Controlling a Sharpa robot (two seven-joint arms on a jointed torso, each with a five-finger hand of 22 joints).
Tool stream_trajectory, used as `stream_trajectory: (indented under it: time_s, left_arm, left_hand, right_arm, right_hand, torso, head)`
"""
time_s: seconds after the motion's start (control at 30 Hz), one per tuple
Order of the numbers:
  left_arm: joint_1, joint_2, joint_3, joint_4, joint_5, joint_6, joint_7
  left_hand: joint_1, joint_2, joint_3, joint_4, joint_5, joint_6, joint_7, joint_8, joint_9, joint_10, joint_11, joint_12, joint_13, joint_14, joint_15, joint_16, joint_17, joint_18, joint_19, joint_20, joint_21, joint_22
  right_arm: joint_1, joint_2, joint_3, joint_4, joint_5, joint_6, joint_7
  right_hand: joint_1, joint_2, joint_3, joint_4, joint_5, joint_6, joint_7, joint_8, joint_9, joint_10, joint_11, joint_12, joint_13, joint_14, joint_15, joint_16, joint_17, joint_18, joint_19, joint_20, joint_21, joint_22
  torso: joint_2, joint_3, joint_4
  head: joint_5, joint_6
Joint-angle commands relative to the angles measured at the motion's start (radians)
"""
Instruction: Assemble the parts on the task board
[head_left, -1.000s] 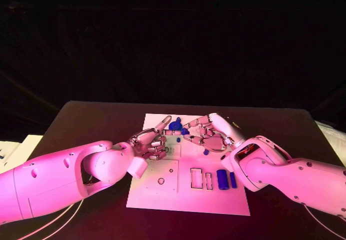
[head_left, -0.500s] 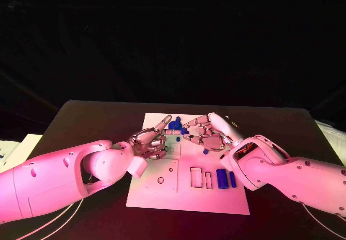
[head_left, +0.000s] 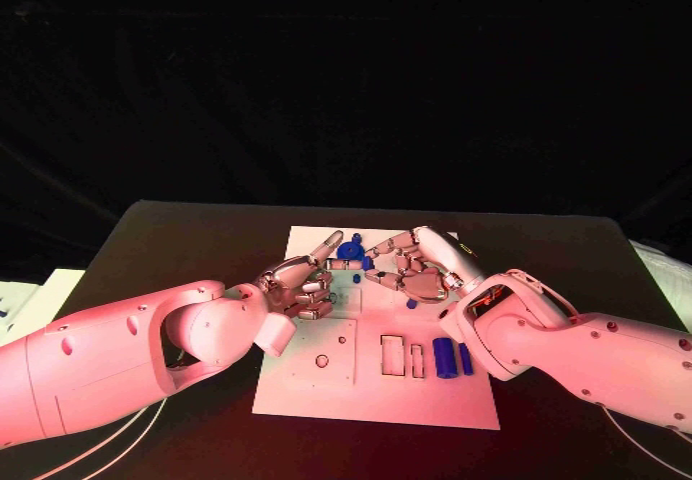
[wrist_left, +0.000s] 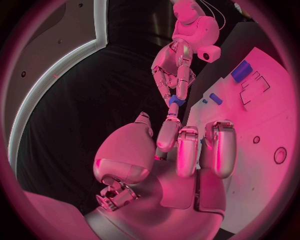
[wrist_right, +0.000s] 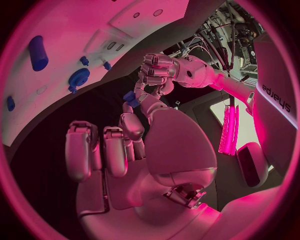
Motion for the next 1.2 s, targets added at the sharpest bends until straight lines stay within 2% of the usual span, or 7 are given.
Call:
stream_trajectory:
  time_s: [0.03, 1.2]
  left_arm:
    - [0.001, 0.003, 0.001, 0.005, 0.002, 0.015, 0.004]
    - [0.001, 0.006, 0.001, 0.007, -0.002, 0.017, -0.008]
  left_hand:
    - [0.011, 0.002, -0.003, -0.005, -0.007, -0.007, 0.000, -0.002, 0.000, 0.004, 0.003, 0.002, 0.001, 0.103, 0.007, 0.002, 0.263, -0.012, 0.046, 0.008, 0.003, 0.148]
    - [0.018, 0.002, -0.004, -0.008, -0.010, -0.007, 0.000, -0.002, 0.001, 0.005, 0.003, 0.002, 0.002, 0.103, 0.007, 0.002, 0.263, -0.012, 0.046, 0.008, 0.004, 0.148]
  right_arm:
    - [-0.001, 0.005, -0.001, 0.002, -0.020, 0.020, -0.008]
    - [-0.001, 0.017, 0.000, -0.005, -0.021, 0.027, -0.011]
  right_hand:
    - [-0.003, -0.008, -0.007, 0.000, -0.003, 0.007, 0.000, 0.000, 0.000, 0.000, 0.000, -0.004, -0.001, 0.089, -0.006, 0.003, 0.180, -0.017, 0.008, 0.001, 0.005, 0.023]
    - [-0.008, -0.013, -0.012, 0.001, -0.003, 0.004, 0.001, -0.003, -0.001, 0.000, 0.001, -0.004, 0.000, 0.088, -0.005, 0.003, 0.180, -0.017, 0.007, 0.002, 0.004, 0.022]
  torso:
    - [0.000, -0.0001, 0.0001]
    - [0.000, 0.0001, 0.0000]
  head:
    - [0.000, -0.001]
    - [0.000, -0.007]
